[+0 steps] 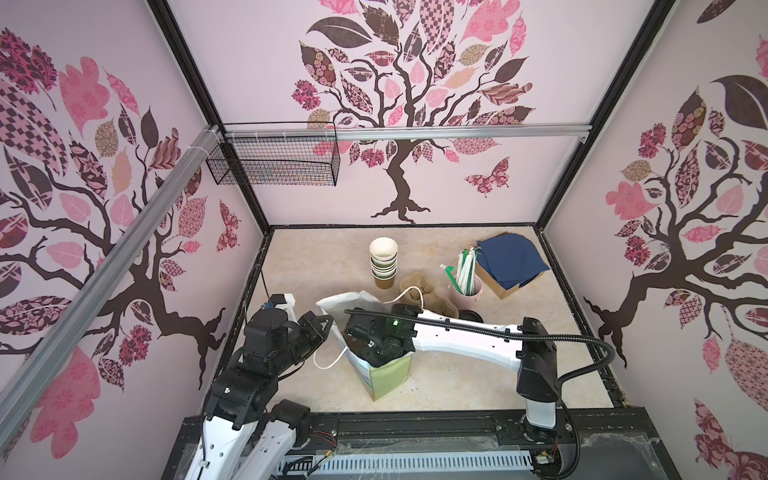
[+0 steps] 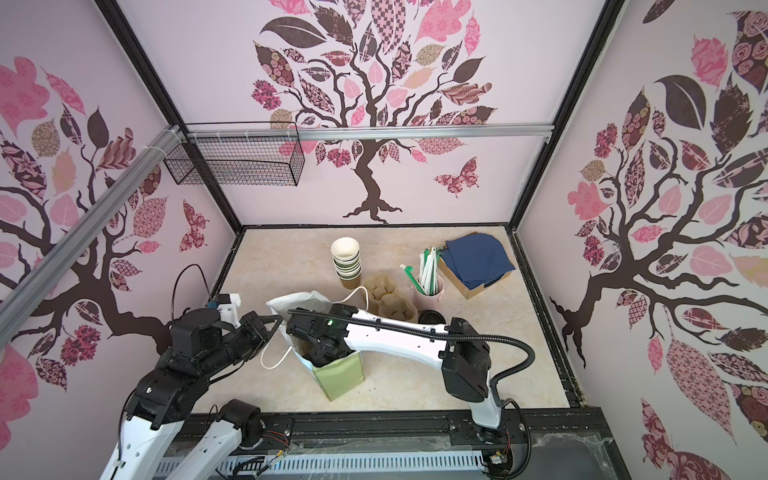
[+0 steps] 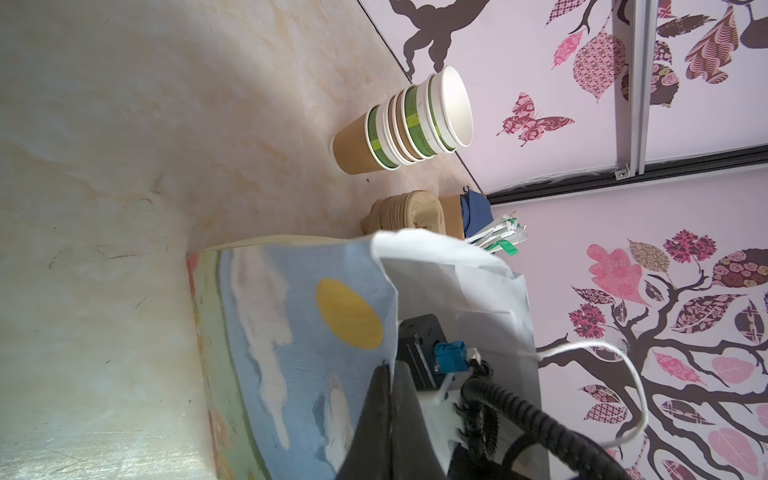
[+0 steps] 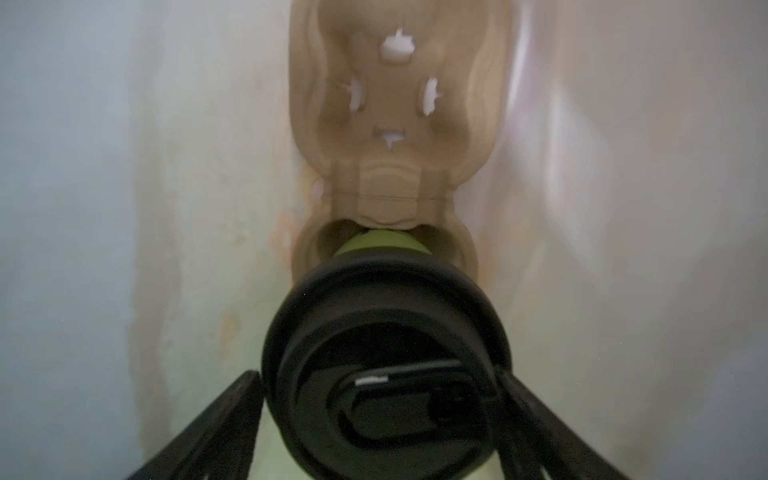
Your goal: Pack the takeout coffee
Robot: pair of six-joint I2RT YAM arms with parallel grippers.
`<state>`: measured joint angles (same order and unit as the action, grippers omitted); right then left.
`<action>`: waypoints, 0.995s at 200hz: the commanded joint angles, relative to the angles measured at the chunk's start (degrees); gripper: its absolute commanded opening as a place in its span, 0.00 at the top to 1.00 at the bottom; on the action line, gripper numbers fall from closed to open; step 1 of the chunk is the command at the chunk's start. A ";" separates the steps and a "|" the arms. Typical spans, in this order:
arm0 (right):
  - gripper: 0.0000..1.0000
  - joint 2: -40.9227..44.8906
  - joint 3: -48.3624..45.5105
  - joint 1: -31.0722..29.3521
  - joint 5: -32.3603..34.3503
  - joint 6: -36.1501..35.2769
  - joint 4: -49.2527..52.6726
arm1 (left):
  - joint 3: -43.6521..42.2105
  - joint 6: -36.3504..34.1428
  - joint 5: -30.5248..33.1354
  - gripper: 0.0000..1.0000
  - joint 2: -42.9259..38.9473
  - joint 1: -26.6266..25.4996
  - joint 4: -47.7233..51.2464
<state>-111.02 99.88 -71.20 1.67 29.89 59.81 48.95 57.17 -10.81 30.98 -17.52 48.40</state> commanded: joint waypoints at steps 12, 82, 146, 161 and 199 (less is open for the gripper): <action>0.02 -0.10 1.51 -0.87 0.30 0.94 6.13 | -1.20 -1.00 0.97 1.00 -0.75 0.12 0.24; 0.03 2.92 5.92 -0.87 -0.74 1.38 2.42 | -1.14 -2.58 -0.55 1.00 -0.93 0.12 1.19; 0.12 -0.33 11.78 -0.87 1.10 2.74 5.61 | -0.21 -4.76 -5.70 1.00 1.59 0.12 -1.39; 0.14 -1.55 12.24 -0.86 2.53 3.32 6.93 | -0.16 -5.29 -6.91 1.00 1.84 0.12 -2.45; 0.15 -2.39 13.40 -0.62 4.49 4.73 8.14 | -2.42 -6.46 -9.78 1.00 -0.55 0.09 -6.77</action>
<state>-111.20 109.78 -72.27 3.33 32.62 65.67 48.88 53.39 -17.52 32.29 -17.43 45.04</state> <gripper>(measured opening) 0.848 0.050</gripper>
